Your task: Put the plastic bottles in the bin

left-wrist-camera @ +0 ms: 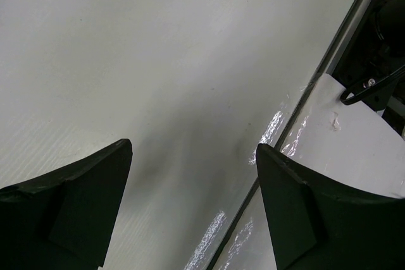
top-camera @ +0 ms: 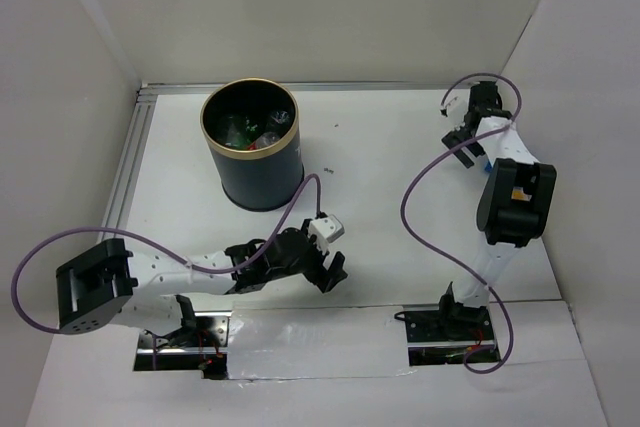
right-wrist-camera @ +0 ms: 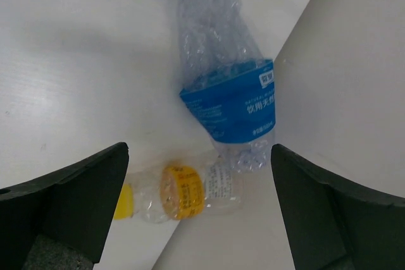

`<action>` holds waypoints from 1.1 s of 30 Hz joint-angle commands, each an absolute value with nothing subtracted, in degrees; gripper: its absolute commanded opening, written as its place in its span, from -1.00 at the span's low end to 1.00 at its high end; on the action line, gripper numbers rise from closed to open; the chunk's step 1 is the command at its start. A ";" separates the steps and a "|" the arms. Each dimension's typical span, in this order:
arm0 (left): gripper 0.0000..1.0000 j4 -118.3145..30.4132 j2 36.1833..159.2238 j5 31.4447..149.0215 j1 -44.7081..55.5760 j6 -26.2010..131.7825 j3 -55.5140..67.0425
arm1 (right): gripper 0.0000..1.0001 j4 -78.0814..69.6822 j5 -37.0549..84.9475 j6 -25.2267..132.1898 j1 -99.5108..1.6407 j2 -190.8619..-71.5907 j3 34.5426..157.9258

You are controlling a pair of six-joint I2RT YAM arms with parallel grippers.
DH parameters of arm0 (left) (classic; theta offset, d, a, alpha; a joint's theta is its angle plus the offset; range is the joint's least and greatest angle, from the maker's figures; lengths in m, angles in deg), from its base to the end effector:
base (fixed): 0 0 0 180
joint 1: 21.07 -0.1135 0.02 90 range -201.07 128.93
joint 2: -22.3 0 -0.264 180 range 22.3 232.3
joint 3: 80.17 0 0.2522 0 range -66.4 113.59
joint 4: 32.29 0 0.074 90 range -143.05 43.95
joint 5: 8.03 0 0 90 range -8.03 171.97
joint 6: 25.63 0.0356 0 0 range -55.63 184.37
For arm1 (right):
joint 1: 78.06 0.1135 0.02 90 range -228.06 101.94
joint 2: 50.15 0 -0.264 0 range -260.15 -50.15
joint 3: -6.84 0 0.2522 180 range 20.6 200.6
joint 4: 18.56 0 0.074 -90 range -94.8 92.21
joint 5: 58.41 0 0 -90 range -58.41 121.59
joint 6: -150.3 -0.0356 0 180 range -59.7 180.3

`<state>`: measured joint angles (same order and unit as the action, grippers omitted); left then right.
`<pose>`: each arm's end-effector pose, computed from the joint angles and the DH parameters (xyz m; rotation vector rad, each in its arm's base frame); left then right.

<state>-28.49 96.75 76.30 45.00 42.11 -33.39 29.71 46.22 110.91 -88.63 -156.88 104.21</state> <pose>0.1138 -0.2478 0.2064 0.7200 1.9720 -0.8772 0.3944 -0.0827 0.2337 -0.8292 2.5693 -0.6966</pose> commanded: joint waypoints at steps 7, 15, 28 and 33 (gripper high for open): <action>0.83 -28.04 97.54 76.00 46.35 41.35 -30.11 | 1.00 29.05 42.40 112.85 -95.46 -172.47 118.33; 0.83 -29.79 98.84 76.00 46.87 40.11 -29.93 | 1.00 30.88 32.92 115.31 -99.94 -178.99 124.04; 0.81 -31.38 101.40 75.47 48.02 40.64 -26.76 | -0.65 52.06 16.06 126.82 -100.39 -179.27 122.84; 0.81 -30.85 102.01 76.17 48.02 40.64 -27.82 | -0.77 63.48 1.91 134.02 -96.62 -167.85 126.84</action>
<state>-32.75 101.17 76.23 47.77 41.39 -28.04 51.39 15.42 128.11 -99.86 -176.56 123.67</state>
